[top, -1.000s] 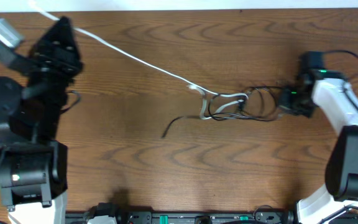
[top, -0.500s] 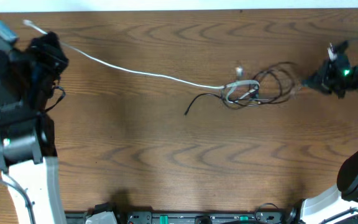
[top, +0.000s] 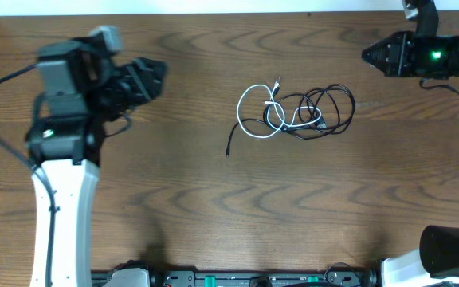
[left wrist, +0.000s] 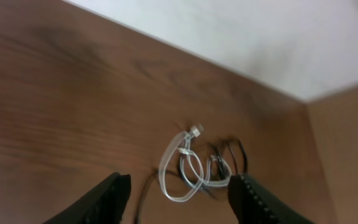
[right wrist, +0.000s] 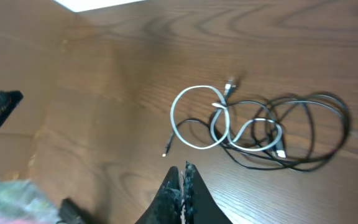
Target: Untangle cables
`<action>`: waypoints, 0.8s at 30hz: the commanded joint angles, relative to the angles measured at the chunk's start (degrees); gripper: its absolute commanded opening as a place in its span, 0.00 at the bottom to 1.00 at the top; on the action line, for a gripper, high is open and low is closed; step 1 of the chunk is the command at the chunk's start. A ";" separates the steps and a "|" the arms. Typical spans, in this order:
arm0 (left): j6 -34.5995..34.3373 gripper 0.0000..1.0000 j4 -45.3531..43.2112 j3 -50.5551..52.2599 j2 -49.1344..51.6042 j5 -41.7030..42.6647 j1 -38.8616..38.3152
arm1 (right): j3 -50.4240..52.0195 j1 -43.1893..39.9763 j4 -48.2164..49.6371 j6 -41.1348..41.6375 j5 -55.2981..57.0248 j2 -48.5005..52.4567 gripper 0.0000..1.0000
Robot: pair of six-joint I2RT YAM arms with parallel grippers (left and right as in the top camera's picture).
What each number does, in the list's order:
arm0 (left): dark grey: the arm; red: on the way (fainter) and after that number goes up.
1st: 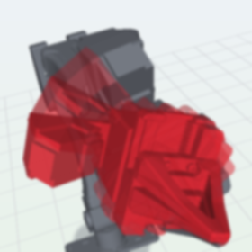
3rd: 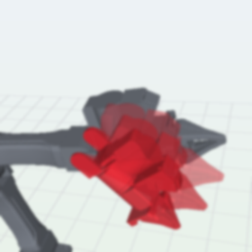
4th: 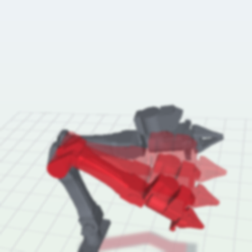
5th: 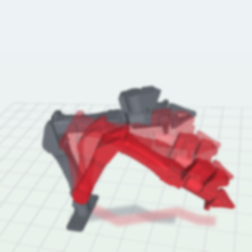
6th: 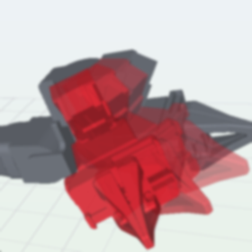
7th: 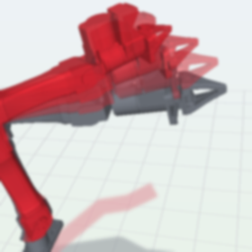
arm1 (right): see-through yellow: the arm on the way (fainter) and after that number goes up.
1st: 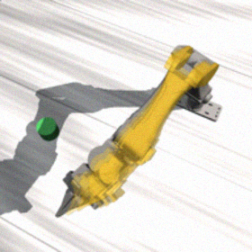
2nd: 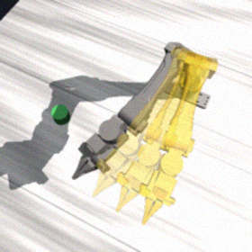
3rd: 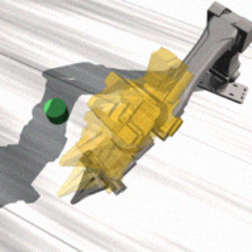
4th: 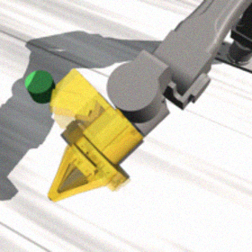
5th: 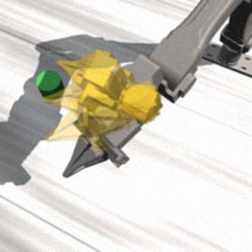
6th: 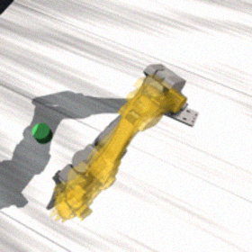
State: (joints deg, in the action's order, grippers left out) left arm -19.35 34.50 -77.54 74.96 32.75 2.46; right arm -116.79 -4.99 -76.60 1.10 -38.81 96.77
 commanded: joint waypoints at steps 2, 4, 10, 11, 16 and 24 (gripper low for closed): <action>5.01 0.57 -0.13 -0.48 5.64 1.05 -8.17 | -0.68 1.29 -1.44 3.58 8.55 -0.09 0.09; 5.01 0.57 -0.74 -0.48 8.59 1.07 -11.56 | -0.33 1.29 -2.23 3.58 9.25 -0.09 0.14; 6.36 0.58 -7.06 -0.48 19.63 0.81 -23.26 | -0.07 1.29 -5.16 3.58 14.91 -0.09 0.26; 8.20 0.61 -8.79 -0.48 21.31 0.35 -25.00 | -0.04 1.27 -5.40 3.54 15.04 -0.09 0.27; 14.93 0.74 -17.90 -0.48 30.05 -5.62 -31.93 | -0.04 1.22 -6.64 3.54 18.32 -0.09 0.27; 15.96 0.82 -32.30 -0.48 41.09 -7.41 -36.44 | -0.02 1.18 -9.03 3.08 19.02 -0.09 0.28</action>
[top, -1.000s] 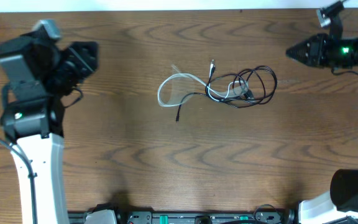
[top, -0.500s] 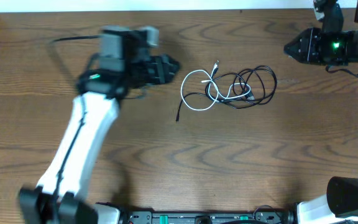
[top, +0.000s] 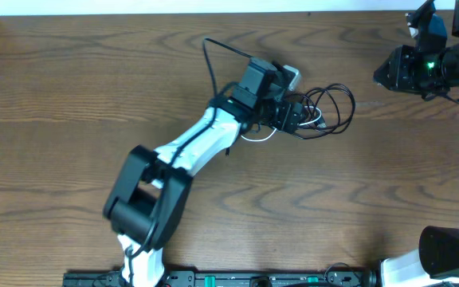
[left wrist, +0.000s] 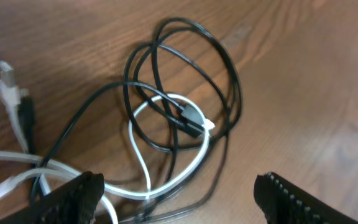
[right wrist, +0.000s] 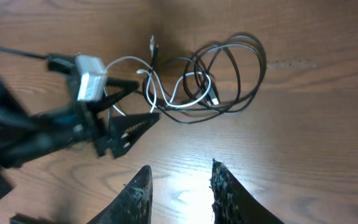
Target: Untangle cables
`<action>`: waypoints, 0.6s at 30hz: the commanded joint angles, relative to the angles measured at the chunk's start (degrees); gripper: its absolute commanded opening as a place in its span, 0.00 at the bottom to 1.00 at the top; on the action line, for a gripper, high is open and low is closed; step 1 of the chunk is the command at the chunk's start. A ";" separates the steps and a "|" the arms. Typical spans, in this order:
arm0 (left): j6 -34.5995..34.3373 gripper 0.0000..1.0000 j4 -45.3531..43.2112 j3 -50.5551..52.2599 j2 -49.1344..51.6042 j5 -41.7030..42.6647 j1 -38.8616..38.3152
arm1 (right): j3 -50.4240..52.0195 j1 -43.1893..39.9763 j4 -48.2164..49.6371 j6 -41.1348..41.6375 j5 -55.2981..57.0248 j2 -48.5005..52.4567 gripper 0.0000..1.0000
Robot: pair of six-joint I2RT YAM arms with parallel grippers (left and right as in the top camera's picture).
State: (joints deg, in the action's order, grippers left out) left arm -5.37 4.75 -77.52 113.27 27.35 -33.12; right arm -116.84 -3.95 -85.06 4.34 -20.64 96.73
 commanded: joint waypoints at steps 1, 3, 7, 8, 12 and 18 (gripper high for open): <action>1.97 0.82 -3.50 -0.50 3.58 -2.34 -1.16 | 0.02 0.15 -0.74 -0.15 0.85 -0.04 0.27; 2.43 0.82 -4.96 -0.50 4.76 -3.48 -1.92 | 0.02 0.13 -0.92 -0.15 0.85 -0.04 0.27; 4.76 0.82 -5.97 -0.50 6.34 -6.29 -3.76 | 0.02 0.13 -0.92 -0.15 0.85 -0.04 0.28; 4.96 0.82 -5.92 -0.50 6.64 -7.41 -4.22 | 0.02 0.13 -0.92 -0.15 0.85 -0.04 0.29; 5.79 0.82 -5.95 -0.50 8.28 -12.11 -6.43 | 0.02 0.15 -0.90 -0.15 0.83 -0.04 0.29; 5.77 0.74 -6.12 -0.50 10.08 -19.43 -7.91 | 0.02 0.20 -1.07 -0.17 0.85 -0.04 0.31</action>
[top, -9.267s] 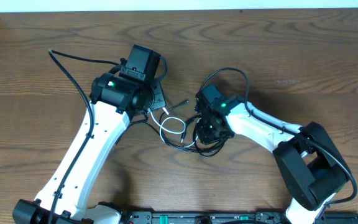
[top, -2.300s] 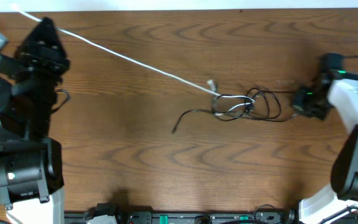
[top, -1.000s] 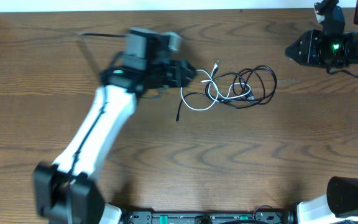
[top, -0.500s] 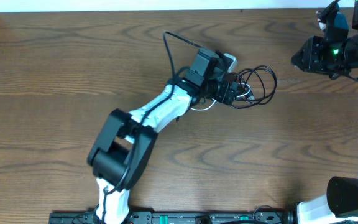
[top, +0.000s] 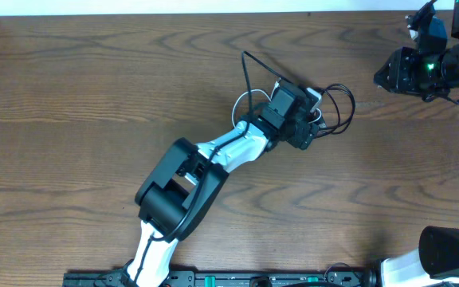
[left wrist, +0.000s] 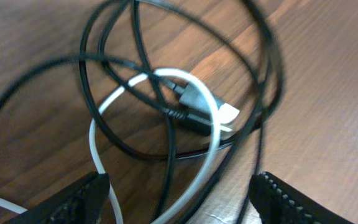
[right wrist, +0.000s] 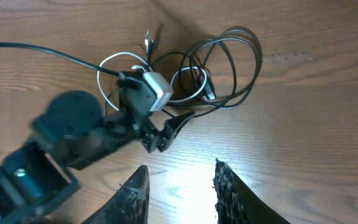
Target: Untangle cables
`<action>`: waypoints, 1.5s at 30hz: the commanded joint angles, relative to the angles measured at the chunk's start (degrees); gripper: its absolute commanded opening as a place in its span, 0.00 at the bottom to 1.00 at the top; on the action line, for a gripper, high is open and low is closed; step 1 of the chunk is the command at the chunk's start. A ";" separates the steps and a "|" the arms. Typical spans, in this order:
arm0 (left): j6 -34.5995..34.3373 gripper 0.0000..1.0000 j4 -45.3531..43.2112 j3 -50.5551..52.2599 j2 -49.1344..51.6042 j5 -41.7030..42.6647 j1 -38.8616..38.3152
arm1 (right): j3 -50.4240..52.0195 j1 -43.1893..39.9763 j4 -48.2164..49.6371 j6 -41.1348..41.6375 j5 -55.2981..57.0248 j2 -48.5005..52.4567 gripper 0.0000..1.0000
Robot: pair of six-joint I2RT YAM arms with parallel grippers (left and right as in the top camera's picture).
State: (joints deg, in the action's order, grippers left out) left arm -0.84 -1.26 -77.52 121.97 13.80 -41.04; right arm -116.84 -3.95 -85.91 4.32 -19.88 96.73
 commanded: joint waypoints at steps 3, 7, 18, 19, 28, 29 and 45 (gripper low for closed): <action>1.25 0.56 -0.11 -0.50 2.14 -5.95 0.02 | 0.02 0.20 -0.26 -0.15 0.09 -0.04 0.31; 1.22 0.19 0.09 -0.52 1.40 -5.95 0.02 | 0.02 0.20 -0.22 -0.31 0.09 -0.04 0.32; -2.23 0.08 8.02 -0.52 -22.34 -5.90 0.09 | 4.92 0.28 4.39 1.73 -0.87 -0.04 0.43; -2.89 0.07 9.35 -0.52 -25.57 -5.90 0.09 | 6.23 0.28 5.55 1.75 -2.14 -0.04 0.43; -5.51 0.08 16.90 -0.52 -42.73 -5.92 0.83 | 14.40 0.31 13.53 -4.07 -23.10 -0.02 0.44; -6.91 0.07 16.83 -0.52 -43.80 -5.92 1.33 | 14.84 0.33 13.79 -4.20 -23.96 -0.02 0.44; -21.86 0.07 9.60 -0.52 -48.85 -5.44 8.28 | 31.19 9.49 29.27 -1.33 -30.47 -0.02 0.47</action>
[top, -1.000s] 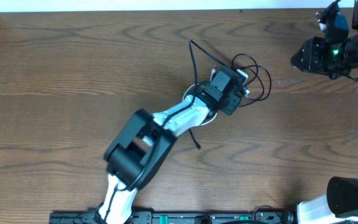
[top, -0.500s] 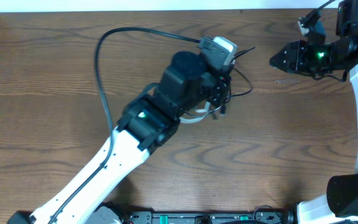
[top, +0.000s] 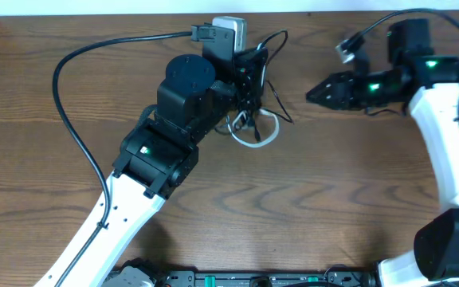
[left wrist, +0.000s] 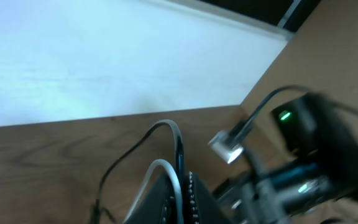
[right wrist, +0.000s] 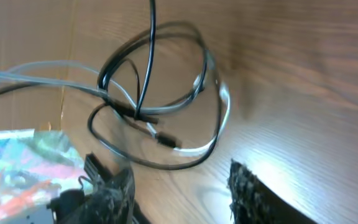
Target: Untangle cables
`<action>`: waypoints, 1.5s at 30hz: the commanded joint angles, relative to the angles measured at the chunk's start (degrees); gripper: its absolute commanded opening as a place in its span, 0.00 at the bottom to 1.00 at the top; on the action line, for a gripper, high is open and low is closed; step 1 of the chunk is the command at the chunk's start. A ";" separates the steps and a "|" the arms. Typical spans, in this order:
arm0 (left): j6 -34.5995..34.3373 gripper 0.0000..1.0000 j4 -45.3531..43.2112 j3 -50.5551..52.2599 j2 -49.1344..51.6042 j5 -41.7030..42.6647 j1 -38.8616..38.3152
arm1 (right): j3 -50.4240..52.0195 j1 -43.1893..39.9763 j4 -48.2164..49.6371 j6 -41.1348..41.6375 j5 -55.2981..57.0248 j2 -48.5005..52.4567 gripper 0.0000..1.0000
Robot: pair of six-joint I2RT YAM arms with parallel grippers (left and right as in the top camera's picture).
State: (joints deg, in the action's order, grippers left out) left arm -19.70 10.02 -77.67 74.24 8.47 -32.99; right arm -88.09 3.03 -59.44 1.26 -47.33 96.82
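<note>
The tangle is a white cable (top: 258, 137) and a black cable (top: 278, 102) looped through each other. My left gripper (top: 252, 73) is raised over the table's back middle, shut on both strands; in the left wrist view the white cable (left wrist: 164, 167) and black cable (left wrist: 178, 144) rise out of the closed left gripper (left wrist: 183, 198). The loops hang from it, the white one reaching the wood. My right gripper (top: 312, 96) is open just right of the bundle, pointing left. In the right wrist view the loops (right wrist: 166, 93) lie ahead of the open right gripper (right wrist: 182, 194).
The brown wooden table (top: 357, 199) ends at a white wall (top: 118, 6) along the back. A black camera lead (top: 86, 56) arcs from the left wrist out over the table's left half. A cardboard side wall stands at the far left.
My left gripper was open low over the tangle on the table; it is now shut on white and black strands and raised, the bundle shifted left. The right arm has come in from the far right.
At first the tangle lay untouched mid-table, the left arm far left and the right gripper shut at the far right. Then the left gripper stood open at the tangle and the right had opened. Now the left holds strands aloft and the right is close by.
</note>
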 commanded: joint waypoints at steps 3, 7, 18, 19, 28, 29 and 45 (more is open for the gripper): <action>-4.22 0.07 -2.93 -0.37 -1.53 0.04 0.24 | 4.11 4.28 7.61 4.63 -2.97 -0.11 0.49; -4.46 0.08 -3.52 -0.37 -2.03 0.02 0.26 | 5.70 6.91 14.56 12.00 0.57 -0.11 0.52; -4.59 0.07 -4.13 -0.37 -2.14 -0.20 0.26 | 13.35 16.11 25.83 37.11 29.24 0.55 0.50; -4.57 0.07 -4.15 -0.37 -2.19 -0.24 0.26 | 14.27 16.39 25.77 38.21 32.15 0.63 0.50; -4.61 0.07 -4.85 -0.37 -6.05 -0.20 3.19 | 23.15 13.84 27.74 38.66 37.46 0.70 0.50; -4.59 0.07 -4.96 -0.37 -6.64 -0.22 3.50 | 23.65 13.25 27.65 38.18 37.59 0.70 0.49; -5.55 0.07 -4.22 -0.37 -13.73 0.68 14.93 | 25.14 -1.84 25.90 11.37 19.82 0.68 0.72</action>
State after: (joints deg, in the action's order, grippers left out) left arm -24.23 6.00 -77.65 60.88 8.60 -18.37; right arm -63.18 2.26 -35.14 29.04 -12.14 97.12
